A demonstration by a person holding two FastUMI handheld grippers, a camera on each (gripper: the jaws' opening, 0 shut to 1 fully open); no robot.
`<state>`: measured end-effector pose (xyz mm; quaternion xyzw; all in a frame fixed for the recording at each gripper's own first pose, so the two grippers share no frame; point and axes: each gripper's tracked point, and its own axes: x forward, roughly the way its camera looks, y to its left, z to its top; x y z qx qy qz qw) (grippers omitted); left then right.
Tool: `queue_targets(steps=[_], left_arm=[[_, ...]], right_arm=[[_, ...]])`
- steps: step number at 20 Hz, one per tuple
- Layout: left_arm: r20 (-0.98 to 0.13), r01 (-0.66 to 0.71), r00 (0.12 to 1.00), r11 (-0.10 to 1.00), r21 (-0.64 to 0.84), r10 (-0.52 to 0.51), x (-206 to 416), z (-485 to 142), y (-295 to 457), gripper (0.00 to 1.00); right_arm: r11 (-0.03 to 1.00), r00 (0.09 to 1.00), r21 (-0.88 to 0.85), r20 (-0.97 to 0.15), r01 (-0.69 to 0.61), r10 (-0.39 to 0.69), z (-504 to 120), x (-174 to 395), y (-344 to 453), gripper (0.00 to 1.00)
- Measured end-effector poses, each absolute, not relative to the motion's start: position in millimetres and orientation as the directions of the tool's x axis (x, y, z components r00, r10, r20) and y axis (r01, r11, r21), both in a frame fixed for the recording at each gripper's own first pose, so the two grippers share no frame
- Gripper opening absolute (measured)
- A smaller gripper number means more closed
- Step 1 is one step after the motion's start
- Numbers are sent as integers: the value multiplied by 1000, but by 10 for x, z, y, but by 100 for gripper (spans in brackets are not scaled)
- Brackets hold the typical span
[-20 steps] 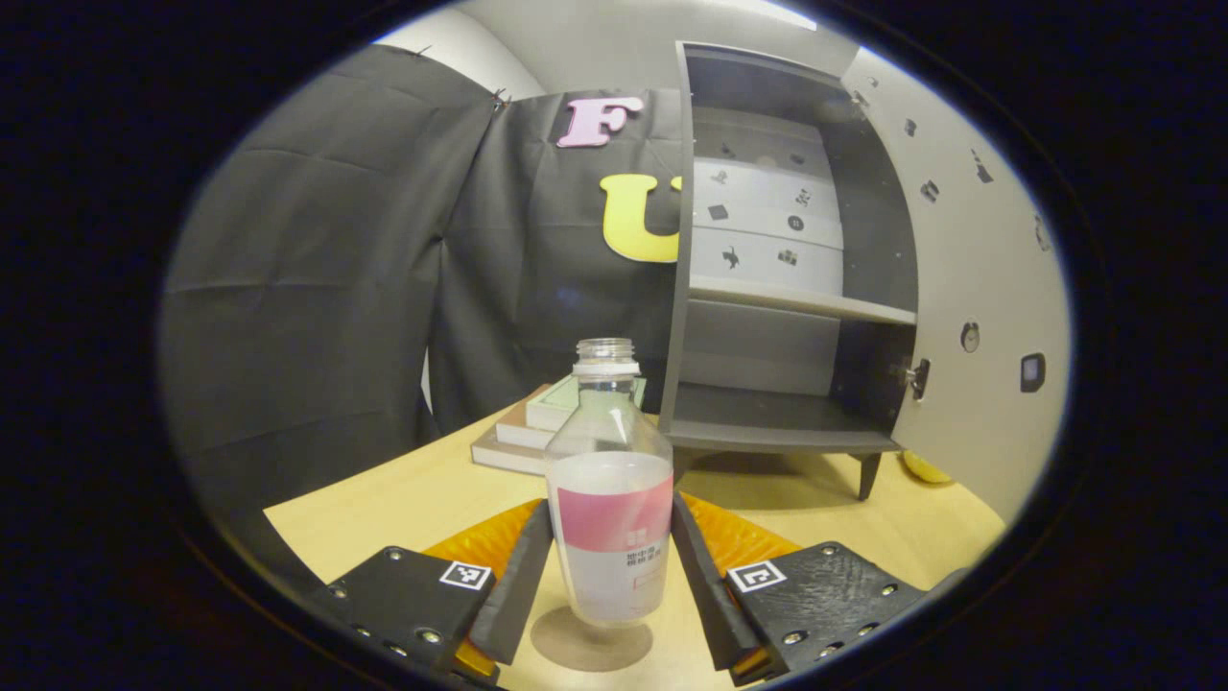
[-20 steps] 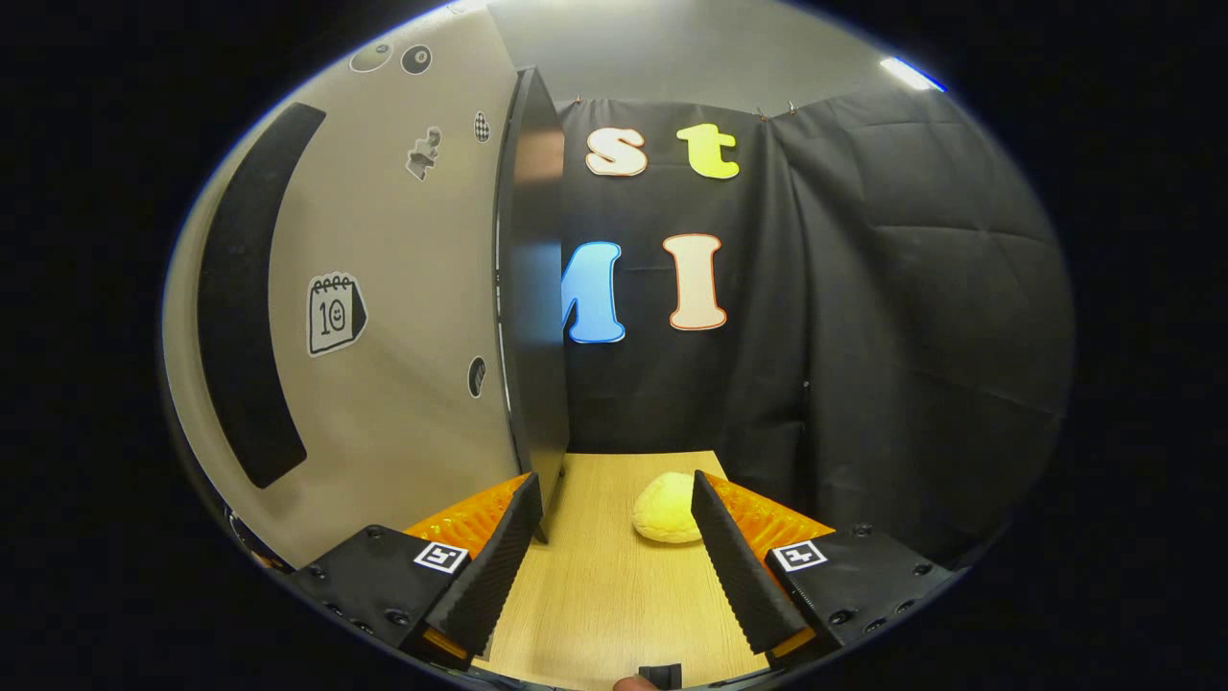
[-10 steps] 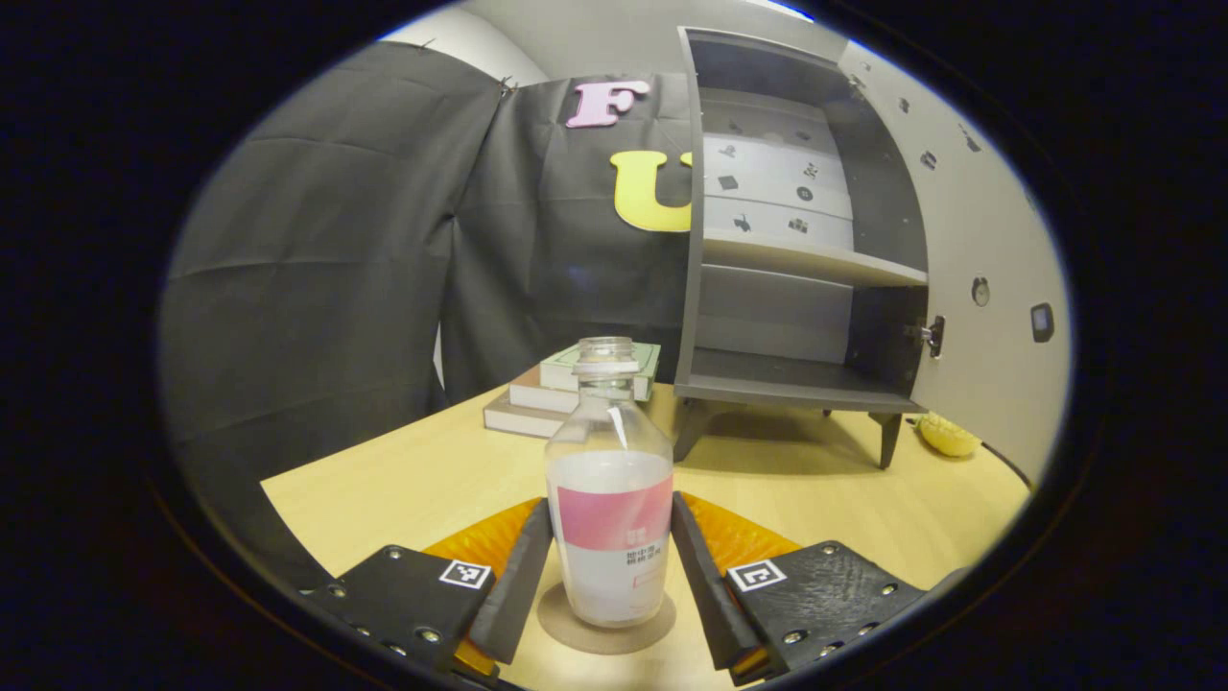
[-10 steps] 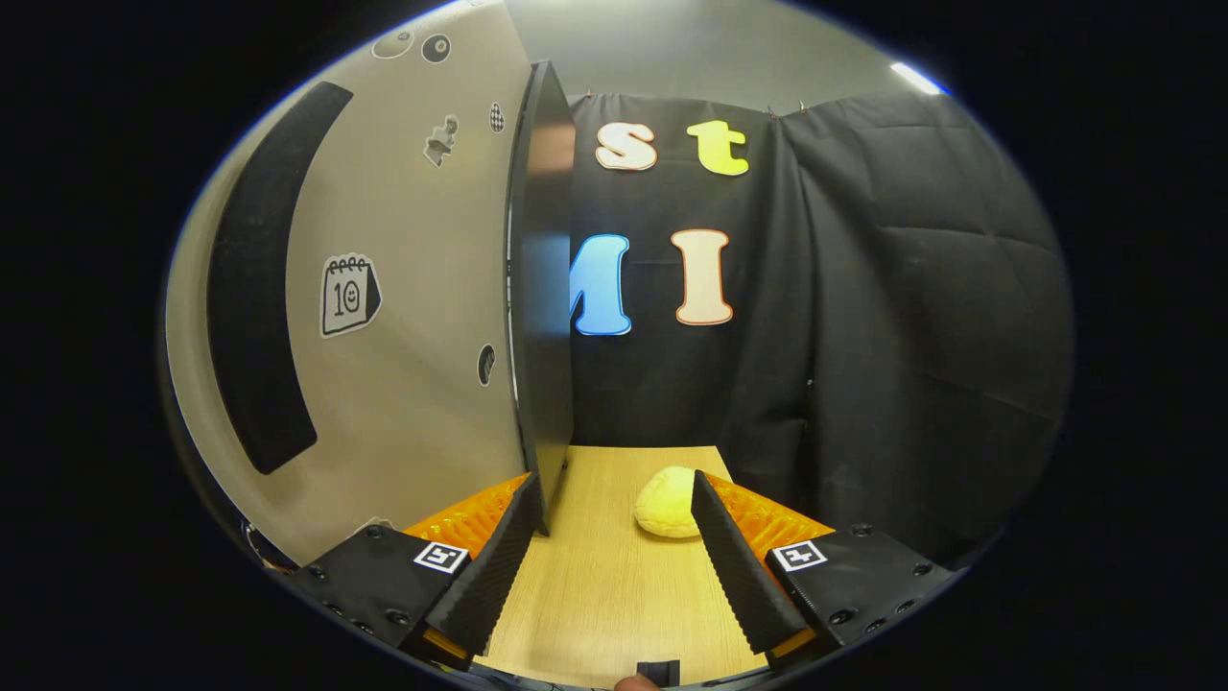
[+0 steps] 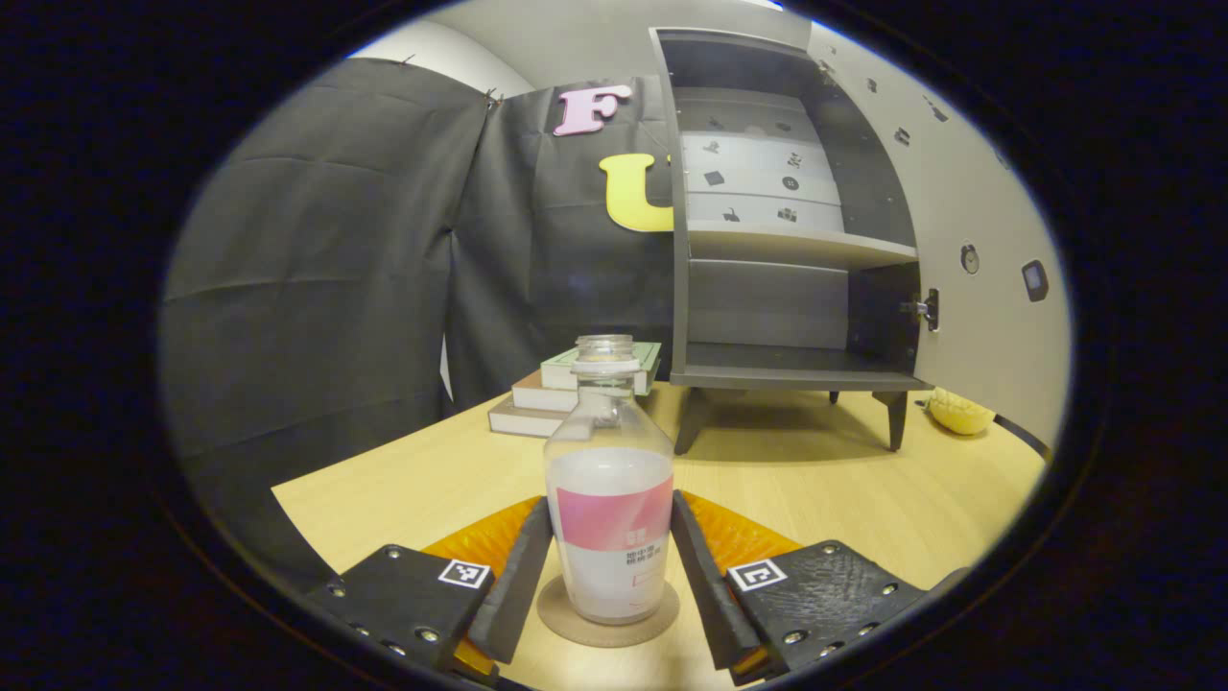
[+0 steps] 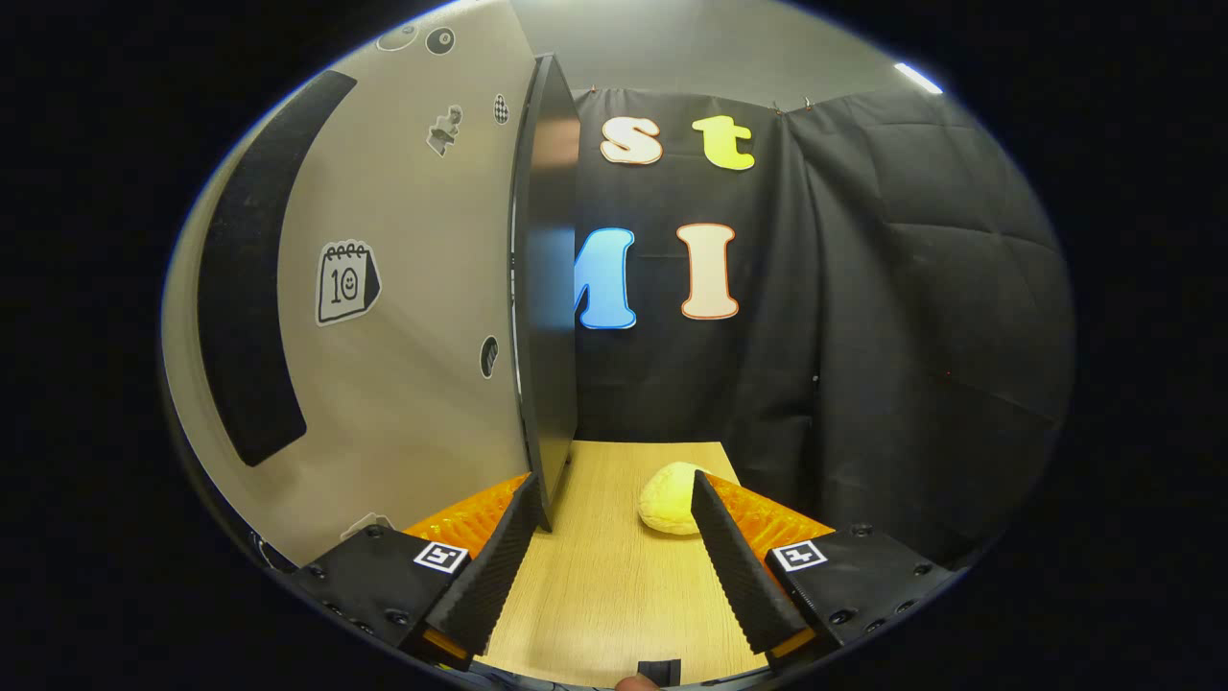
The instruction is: Open the cabinet door with the right hand, grasp the bottle in the cabinet with the left hand and place it on the coaster, then close the cabinet door with the right hand.
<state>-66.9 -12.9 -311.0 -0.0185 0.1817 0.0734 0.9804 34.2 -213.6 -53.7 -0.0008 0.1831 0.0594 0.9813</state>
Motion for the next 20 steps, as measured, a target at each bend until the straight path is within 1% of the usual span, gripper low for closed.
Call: queue_targets(steps=[1,3,4,6,7,8,9,10,11,12,13,14,15,16,17,20], left_arm=[[-361,-152,922,988,-8,139,-673,-3114,-128,75],[-367,-150,920,989,-3,138,-677,-3126,-128,75],[-371,-148,918,989,1,138,-675,-3129,-125,72],[-376,-150,916,989,4,141,-673,-3139,-116,72],[-381,-155,913,988,3,145,-675,-3159,-109,75],[-384,-162,911,987,2,150,-672,-3156,-106,75],[-388,-166,909,986,2,154,-675,-3159,-96,79],[-388,-171,908,985,2,158,-671,-3151,-94,76],[-387,-175,908,985,2,162,-663,-3129,-92,76],[-385,-177,908,984,5,165,-658,-3099,-92,76],[-379,-180,910,984,10,170,-649,-3050,-88,76],[-372,-180,912,984,13,172,-647,-2981,-84,73],[-361,-179,917,984,14,172,-652,-2909,-88,75],[-348,-177,921,984,20,173,-653,-2820,-100,76],[-336,-174,926,984,28,173,-652,-2736,-113,77],[-301,-173,937,984,41,177,-614,-2441,-114,76]], right_arm=[[993,926,23,-359,-118,119,-544,344,-2134,95],[992,925,25,-359,-122,123,-553,361,-2128,95],[992,925,27,-359,-124,125,-550,369,-2119,95],[991,924,32,-359,-129,132,-560,382,-2105,94],[991,923,34,-359,-132,136,-566,395,-2099,94],[990,923,36,-359,-134,138,-563,404,-2095,95],[990,923,38,-357,-136,141,-553,408,-2095,95],[990,924,39,-354,-138,143,-542,420,-2096,95],[989,925,40,-351,-141,146,-528,433,-2085,99],[989,926,40,-346,-144,149,-504,441,-2084,94],[988,928,41,-342,-146,151,-491,452,-2086,94],[988,929,44,-338,-149,155,-475,467,-2090,99],[988,930,49,-332,-150,158,-457,468,-2095,94],[987,931,56,-328,-151,161,-438,475,-2099,99],[986,931,65,-324,-153,166,-430,486,-2102,95],[983,934,93,-308,-160,182,-389,507,-2099,95]])
